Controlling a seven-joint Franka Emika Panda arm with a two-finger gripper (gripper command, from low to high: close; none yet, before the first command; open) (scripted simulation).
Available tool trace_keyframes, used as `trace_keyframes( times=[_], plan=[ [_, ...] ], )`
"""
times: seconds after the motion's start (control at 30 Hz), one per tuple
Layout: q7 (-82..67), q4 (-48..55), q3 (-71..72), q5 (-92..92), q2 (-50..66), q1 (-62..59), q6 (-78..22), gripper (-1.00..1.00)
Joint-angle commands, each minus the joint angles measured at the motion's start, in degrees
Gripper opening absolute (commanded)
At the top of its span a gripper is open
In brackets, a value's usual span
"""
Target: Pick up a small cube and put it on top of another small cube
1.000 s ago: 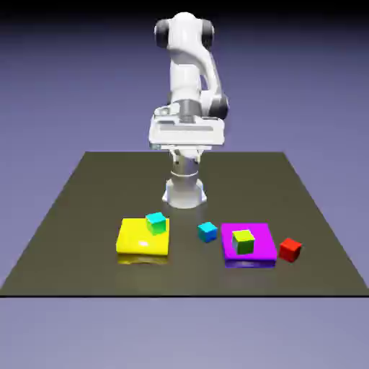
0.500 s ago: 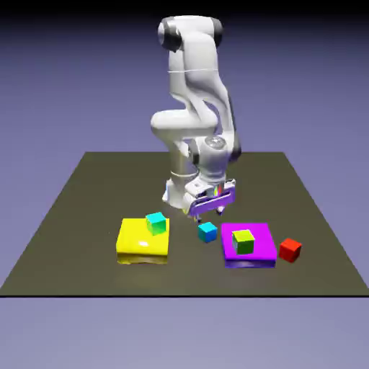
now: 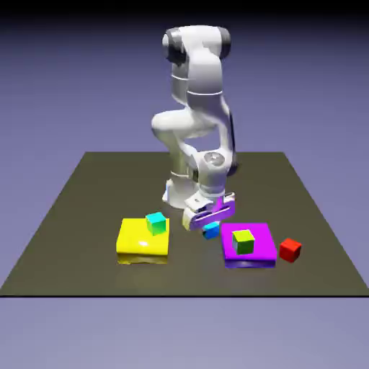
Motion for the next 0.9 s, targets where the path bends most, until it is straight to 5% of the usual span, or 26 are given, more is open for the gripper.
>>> trace_keyframes(
  times=[0.0, 0.2, 0.33, 0.87],
  plan=[
    [-0.48, -0.29, 1.63, 0.67, -2.08, -1.52, -1.76, -1.0],
    [-2.28, -1.48, 8.43, 3.23, -10.57, -7.48, -9.01, -1.0],
    [-1.01, 6.83, 12.5, 4.73, -10.09, -10.25, -12.83, -1.0],
    [-32.21, 39.16, 32.75, -16.82, 10.74, -9.06, -28.66, -1.0]
  ],
)
